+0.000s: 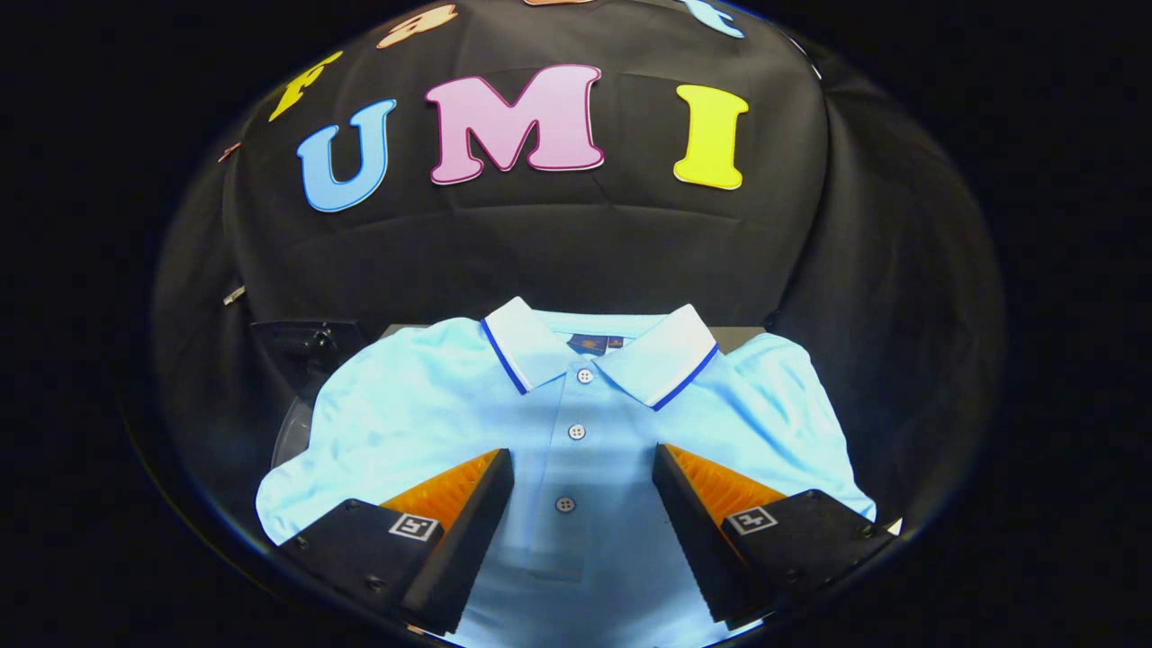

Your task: Put the clothes into the washing machine and then close the washing machine lid.

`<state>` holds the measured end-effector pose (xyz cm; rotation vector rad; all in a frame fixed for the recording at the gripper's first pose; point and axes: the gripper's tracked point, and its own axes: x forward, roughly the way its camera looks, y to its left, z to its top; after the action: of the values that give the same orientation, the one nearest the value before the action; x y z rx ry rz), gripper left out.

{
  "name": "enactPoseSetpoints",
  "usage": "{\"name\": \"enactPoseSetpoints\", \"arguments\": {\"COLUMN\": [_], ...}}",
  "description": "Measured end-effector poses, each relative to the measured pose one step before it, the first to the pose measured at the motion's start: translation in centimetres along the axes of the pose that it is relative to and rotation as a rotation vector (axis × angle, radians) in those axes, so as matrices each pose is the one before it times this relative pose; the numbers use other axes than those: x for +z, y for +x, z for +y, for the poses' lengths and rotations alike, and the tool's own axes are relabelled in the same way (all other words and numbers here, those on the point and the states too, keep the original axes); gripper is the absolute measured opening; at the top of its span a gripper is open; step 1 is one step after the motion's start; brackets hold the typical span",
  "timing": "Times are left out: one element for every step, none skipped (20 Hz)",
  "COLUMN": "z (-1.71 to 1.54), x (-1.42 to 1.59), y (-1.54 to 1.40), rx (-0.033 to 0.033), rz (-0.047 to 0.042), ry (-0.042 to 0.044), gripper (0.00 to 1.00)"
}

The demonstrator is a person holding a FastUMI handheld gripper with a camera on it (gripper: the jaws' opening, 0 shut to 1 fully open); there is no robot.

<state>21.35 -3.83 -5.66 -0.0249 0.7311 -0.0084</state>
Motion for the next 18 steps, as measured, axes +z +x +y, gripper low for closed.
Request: {"name": "enactPoseSetpoints", "arguments": {"z": [0.017, 0.008, -0.062, 0.106, 0.113, 0.344, 0.170, 0.108, -0.006, 0.010, 0.081, -0.027, 0.017, -0.007, -0.044, 0.042, -0.022, 0.057], "x": [0.183, -0.059, 0.000, 0.045, 0.089, 0.120, -0.209, 0.010, -0.128, 0.028, 0.001, -0.013, -0.056, 0.069, -0.086, 0.050, 0.020, 0.031], "y": [0.061, -0.081, -0.067, -0.091, 0.340, -0.089, -0.117, -0.004, 0.122, 0.072, -0.081, 0.006, 0.040, 0.017, -0.014, -0.032, -0.034, -0.015], "rx": [-0.00535, 0.00563, 0.01009, 0.00069, 0.00315, 0.00523, -0.00132, -0.00566, -0.01240, -0.00924, -0.00411, -0.00106, 0.00069, -0.00179, -0.00490, -0.00312, -0.00407, -0.00150], "rz": [-0.00206, 0.01470, 0.00743, 0.01369, 0.00050, 0.00591, 0.00864, 0.00638, 0.01285, 0.01035, 0.00877, 0.00810, 0.00713, 0.00390, 0.00180, -0.00087, -0.00291, 0.00141], "ry": [0.01871, 0.00175, -0.01095, -0.00018, -0.00087, 0.00198, -0.00863, -0.01010, -0.00311, 0.00242, 0.00892, 0.00729, 0.00428, 0.00205, 0.00538, -0.00580, -0.00173, 0.00138], "gripper": [1.00, 1.00, 0.99, 0.98, 0.96, 0.92, 0.72, 0.66, 0.60, 0.59, 0.59, 0.59, 0.59, 0.59, 0.59, 0.59, 0.59, 0.59]}}
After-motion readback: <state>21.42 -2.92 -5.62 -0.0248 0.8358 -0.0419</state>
